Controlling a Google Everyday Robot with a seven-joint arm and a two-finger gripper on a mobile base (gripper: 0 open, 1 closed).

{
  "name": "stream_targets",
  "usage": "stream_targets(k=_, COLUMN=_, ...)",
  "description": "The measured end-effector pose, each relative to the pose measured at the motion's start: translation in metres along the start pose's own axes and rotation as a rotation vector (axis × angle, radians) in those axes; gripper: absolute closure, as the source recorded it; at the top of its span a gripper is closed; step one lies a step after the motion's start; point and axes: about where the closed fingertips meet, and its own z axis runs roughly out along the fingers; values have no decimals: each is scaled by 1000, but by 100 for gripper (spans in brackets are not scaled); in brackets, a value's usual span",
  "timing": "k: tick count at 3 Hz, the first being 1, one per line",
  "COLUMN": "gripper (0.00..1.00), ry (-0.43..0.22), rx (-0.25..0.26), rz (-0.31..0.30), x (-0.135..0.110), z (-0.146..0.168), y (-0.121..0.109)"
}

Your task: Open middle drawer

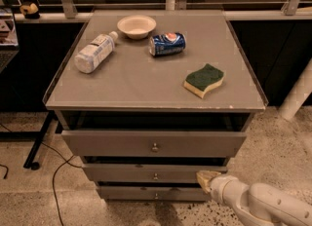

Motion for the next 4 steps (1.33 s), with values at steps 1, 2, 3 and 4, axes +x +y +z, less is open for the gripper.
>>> stream_targets(k=1, gripper=100, ry=2, rx=4, rz=1, x=1, z=1, y=-1)
stream_targets(k=2, gripper=100, ry=-14, rx=25, rz=22, x=1, z=4, y=-3)
stream_targets(k=3, gripper=100, ry=-47, rx=51, rz=24, x=-16, z=24, y=-10)
stream_targets(k=4, gripper=100, ry=-37, rx=106, rz=42, x=-33, z=64, y=-35)
